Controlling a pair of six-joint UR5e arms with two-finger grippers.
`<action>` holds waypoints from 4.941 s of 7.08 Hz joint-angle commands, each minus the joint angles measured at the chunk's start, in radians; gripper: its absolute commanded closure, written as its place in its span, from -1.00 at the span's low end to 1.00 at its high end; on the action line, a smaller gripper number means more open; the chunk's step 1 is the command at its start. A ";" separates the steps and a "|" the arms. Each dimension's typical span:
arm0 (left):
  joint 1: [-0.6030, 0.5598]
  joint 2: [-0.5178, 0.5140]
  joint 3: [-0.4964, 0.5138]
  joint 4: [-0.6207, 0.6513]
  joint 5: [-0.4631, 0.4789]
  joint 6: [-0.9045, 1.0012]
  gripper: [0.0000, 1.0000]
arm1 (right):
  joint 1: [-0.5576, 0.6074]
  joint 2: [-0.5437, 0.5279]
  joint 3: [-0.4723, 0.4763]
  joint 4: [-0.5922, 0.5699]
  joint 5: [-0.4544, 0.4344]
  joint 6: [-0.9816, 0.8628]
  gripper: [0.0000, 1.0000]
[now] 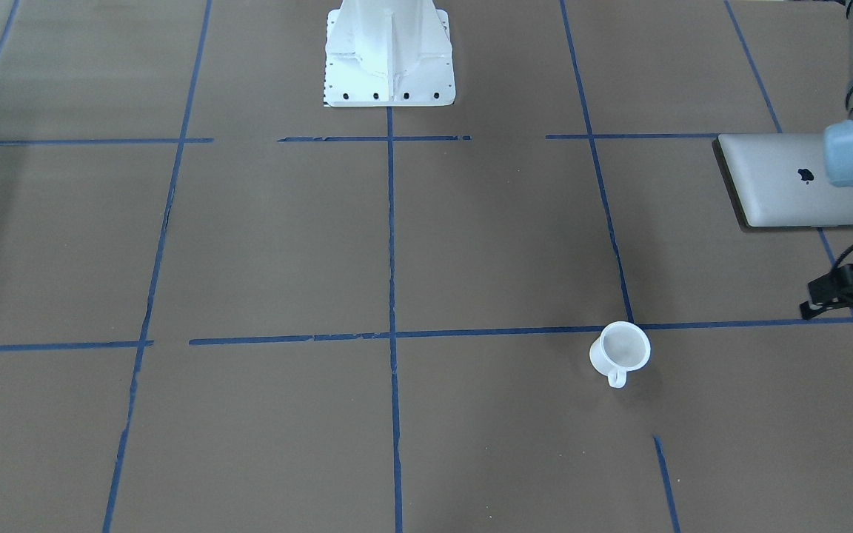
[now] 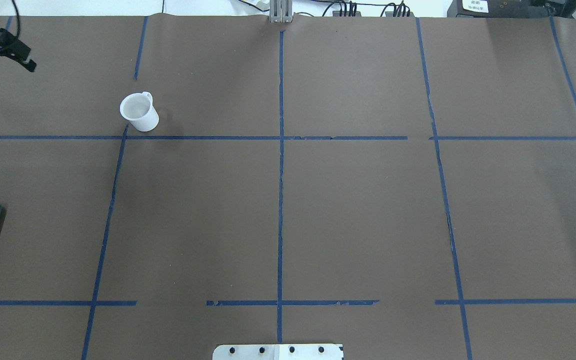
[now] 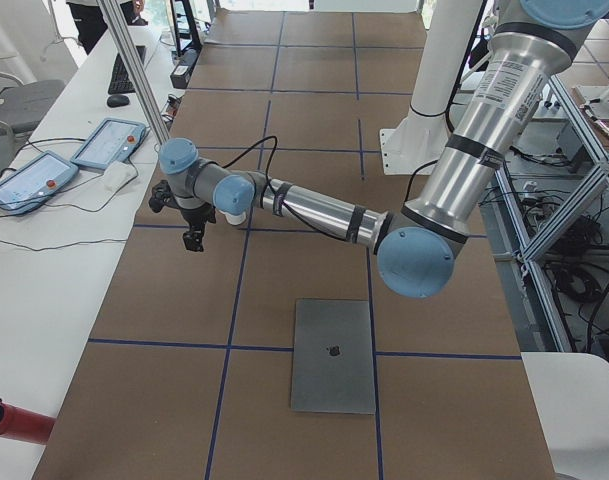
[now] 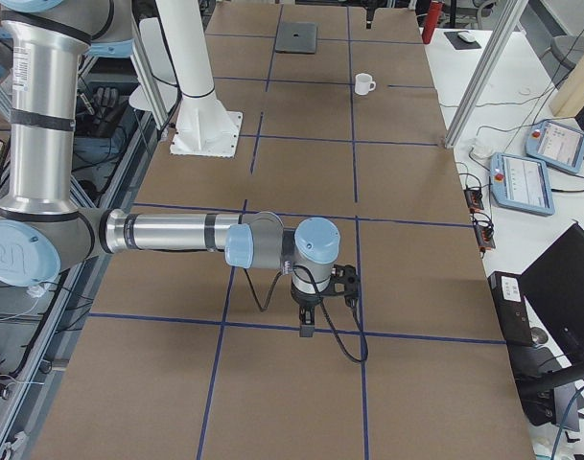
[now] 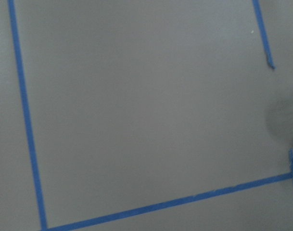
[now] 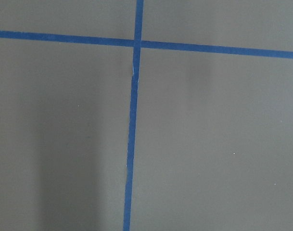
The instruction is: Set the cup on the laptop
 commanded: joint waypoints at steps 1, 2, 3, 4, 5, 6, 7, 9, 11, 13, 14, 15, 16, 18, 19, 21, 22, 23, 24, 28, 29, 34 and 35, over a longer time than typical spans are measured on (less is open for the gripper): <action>0.124 -0.130 0.099 -0.004 0.006 -0.166 -0.92 | 0.000 -0.001 0.000 0.000 0.000 0.000 -1.00; 0.164 -0.180 0.174 -0.084 0.076 -0.222 -0.92 | 0.000 -0.001 0.000 0.000 0.000 0.000 -1.00; 0.200 -0.212 0.246 -0.175 0.120 -0.315 -0.92 | 0.000 -0.001 0.000 0.000 0.000 0.000 -1.00; 0.204 -0.255 0.300 -0.185 0.120 -0.334 -0.92 | 0.000 0.001 0.000 0.000 0.000 0.000 -1.00; 0.215 -0.292 0.355 -0.194 0.121 -0.349 -0.88 | 0.000 -0.001 0.000 -0.001 0.000 0.000 -1.00; 0.215 -0.309 0.395 -0.229 0.121 -0.353 -0.88 | 0.000 -0.001 0.000 0.000 0.000 0.000 -1.00; 0.241 -0.308 0.417 -0.264 0.123 -0.375 -0.85 | 0.000 -0.001 0.000 0.000 0.000 0.000 -1.00; 0.261 -0.304 0.440 -0.301 0.123 -0.391 -0.52 | 0.000 -0.001 0.000 0.000 0.000 0.000 -1.00; 0.278 -0.300 0.477 -0.352 0.123 -0.392 -0.43 | 0.000 -0.001 0.000 0.000 0.000 0.000 -1.00; 0.289 -0.298 0.480 -0.352 0.123 -0.392 0.09 | 0.000 -0.001 0.000 -0.001 0.000 0.000 -1.00; 0.287 -0.297 0.478 -0.350 0.123 -0.389 0.99 | 0.000 -0.001 0.000 0.000 0.000 0.000 -1.00; 0.284 -0.297 0.478 -0.349 0.123 -0.386 1.00 | 0.000 -0.001 0.000 0.000 0.000 0.000 -1.00; 0.261 -0.298 0.468 -0.337 0.121 -0.388 1.00 | 0.000 -0.001 0.000 0.000 0.000 0.000 -1.00; 0.198 -0.143 0.227 -0.215 0.123 -0.379 1.00 | 0.000 -0.001 0.000 0.000 0.000 0.000 -1.00; 0.153 -0.036 0.099 -0.200 0.121 -0.342 1.00 | 0.000 -0.001 0.000 0.000 0.000 0.000 -1.00; 0.081 0.275 -0.119 -0.214 0.111 -0.187 1.00 | 0.000 -0.001 0.000 0.000 0.000 0.000 -1.00; 0.065 0.441 -0.225 -0.224 0.111 -0.169 1.00 | 0.000 -0.001 0.000 0.000 0.000 0.000 -1.00; 0.038 0.596 -0.268 -0.273 0.109 -0.080 1.00 | 0.000 0.001 0.000 -0.001 0.000 0.000 -1.00; 0.036 0.692 -0.260 -0.368 0.109 -0.081 1.00 | 0.000 0.001 0.000 0.000 0.000 0.000 -1.00; 0.040 0.746 -0.172 -0.530 0.112 -0.212 1.00 | 0.000 -0.001 0.000 0.000 0.000 0.000 -1.00; 0.040 0.746 -0.111 -0.625 0.112 -0.222 1.00 | 0.000 -0.001 0.000 -0.001 0.000 0.000 -1.00; 0.050 0.745 -0.088 -0.648 0.111 -0.271 1.00 | 0.000 -0.001 0.000 0.000 0.000 0.000 -1.00; 0.051 0.745 -0.088 -0.645 0.109 -0.270 1.00 | 0.000 -0.001 0.000 0.000 0.000 0.000 -1.00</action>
